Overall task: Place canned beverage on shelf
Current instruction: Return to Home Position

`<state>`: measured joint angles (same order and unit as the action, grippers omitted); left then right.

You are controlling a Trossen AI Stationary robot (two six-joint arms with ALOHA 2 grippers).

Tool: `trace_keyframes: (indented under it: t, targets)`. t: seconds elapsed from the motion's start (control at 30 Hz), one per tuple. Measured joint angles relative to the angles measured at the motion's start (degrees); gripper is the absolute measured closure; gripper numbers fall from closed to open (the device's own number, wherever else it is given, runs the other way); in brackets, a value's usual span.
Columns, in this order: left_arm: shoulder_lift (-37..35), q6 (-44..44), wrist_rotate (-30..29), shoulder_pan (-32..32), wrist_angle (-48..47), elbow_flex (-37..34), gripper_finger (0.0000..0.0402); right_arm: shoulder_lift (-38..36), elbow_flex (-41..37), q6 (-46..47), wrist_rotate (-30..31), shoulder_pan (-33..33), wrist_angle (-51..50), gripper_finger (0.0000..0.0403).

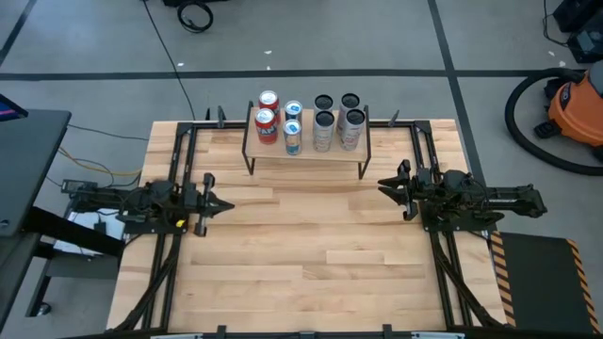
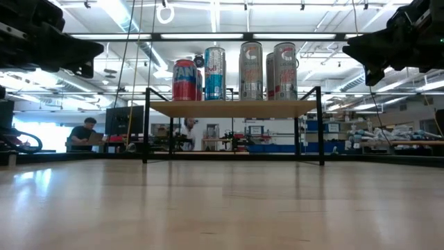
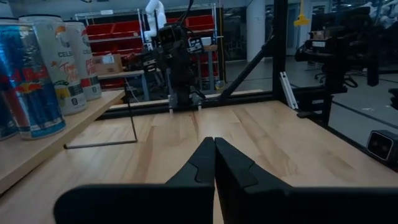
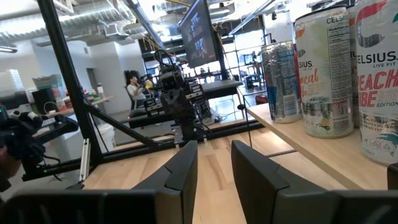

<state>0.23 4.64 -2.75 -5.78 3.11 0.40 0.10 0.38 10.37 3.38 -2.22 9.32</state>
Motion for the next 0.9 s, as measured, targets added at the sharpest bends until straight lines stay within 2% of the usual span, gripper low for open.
trace_keyframes:
  t: [0.9]
  targets:
    - [0.0,0.0,0.0,-0.6,0.0,0.0,0.0393,0.0,0.0,0.0,0.0,0.0,0.0,0.0295]
